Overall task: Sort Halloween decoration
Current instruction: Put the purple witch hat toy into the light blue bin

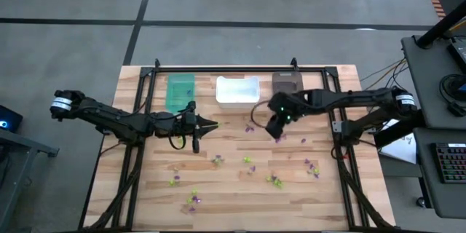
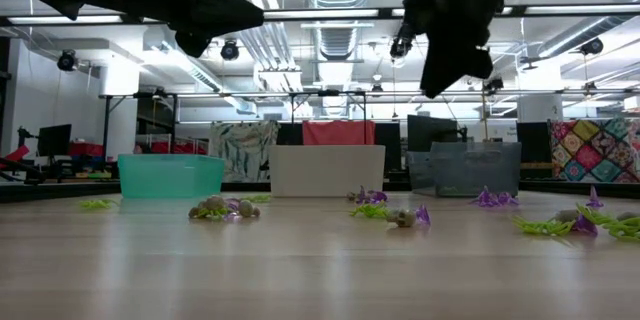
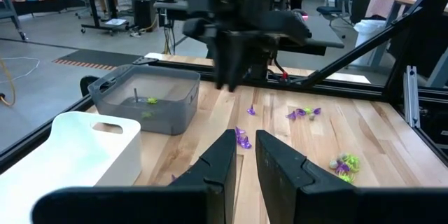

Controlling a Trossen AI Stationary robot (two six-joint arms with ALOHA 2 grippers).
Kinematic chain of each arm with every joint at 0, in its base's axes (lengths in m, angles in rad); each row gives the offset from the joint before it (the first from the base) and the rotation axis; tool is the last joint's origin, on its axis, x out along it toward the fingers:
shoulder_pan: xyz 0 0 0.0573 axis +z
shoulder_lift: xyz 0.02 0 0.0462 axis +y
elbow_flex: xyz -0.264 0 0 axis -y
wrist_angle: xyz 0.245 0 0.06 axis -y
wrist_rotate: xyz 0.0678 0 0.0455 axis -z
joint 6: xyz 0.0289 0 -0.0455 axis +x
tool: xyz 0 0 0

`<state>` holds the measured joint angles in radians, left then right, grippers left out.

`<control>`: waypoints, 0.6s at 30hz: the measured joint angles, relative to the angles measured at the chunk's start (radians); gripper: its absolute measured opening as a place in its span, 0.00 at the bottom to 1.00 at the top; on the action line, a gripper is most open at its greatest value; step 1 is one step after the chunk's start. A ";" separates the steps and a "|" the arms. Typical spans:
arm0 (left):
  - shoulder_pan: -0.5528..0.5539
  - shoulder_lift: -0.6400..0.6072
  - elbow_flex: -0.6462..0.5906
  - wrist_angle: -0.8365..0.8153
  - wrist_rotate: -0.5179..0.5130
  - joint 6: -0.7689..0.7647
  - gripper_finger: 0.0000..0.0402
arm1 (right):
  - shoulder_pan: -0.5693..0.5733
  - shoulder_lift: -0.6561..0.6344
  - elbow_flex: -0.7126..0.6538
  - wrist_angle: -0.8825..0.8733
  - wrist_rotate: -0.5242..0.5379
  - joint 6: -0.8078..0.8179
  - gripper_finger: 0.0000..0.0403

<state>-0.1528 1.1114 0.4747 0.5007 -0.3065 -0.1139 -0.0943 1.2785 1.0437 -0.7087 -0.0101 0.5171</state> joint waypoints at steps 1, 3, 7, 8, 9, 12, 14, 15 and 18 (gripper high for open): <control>0.000 0.000 0.000 0.000 0.000 0.000 0.10 | 0.020 0.000 -0.001 -0.007 0.000 -0.001 0.23; 0.000 0.000 0.000 0.000 0.000 0.000 0.10 | 0.055 0.000 -0.001 -0.030 -0.001 -0.004 0.23; 0.000 0.000 0.000 0.000 0.000 0.000 0.10 | 0.108 0.000 -0.001 -0.117 -0.005 0.055 0.22; 0.000 0.000 0.000 0.000 0.000 0.000 0.10 | 0.115 0.000 -0.001 -0.143 -0.005 0.081 0.22; 0.000 0.000 0.000 0.000 0.000 0.000 0.10 | 0.123 0.000 -0.002 -0.168 -0.004 0.110 0.22; 0.000 0.000 0.000 0.000 0.000 0.000 0.10 | 0.143 0.000 -0.003 -0.237 0.002 0.177 0.24; 0.000 0.000 0.000 0.000 0.000 0.000 0.10 | 0.154 0.000 -0.008 -0.274 0.001 0.203 0.24; 0.000 0.000 0.000 0.000 -0.001 0.000 0.10 | 0.159 0.000 -0.012 -0.290 0.001 0.219 0.25; 0.000 0.000 0.000 0.000 -0.001 0.000 0.10 | 0.164 0.000 -0.029 -0.318 0.002 0.255 0.25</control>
<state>-0.1528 1.1114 0.4747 0.5007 -0.3073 -0.1139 0.0701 1.2785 1.0144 -1.0268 -0.0082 0.7724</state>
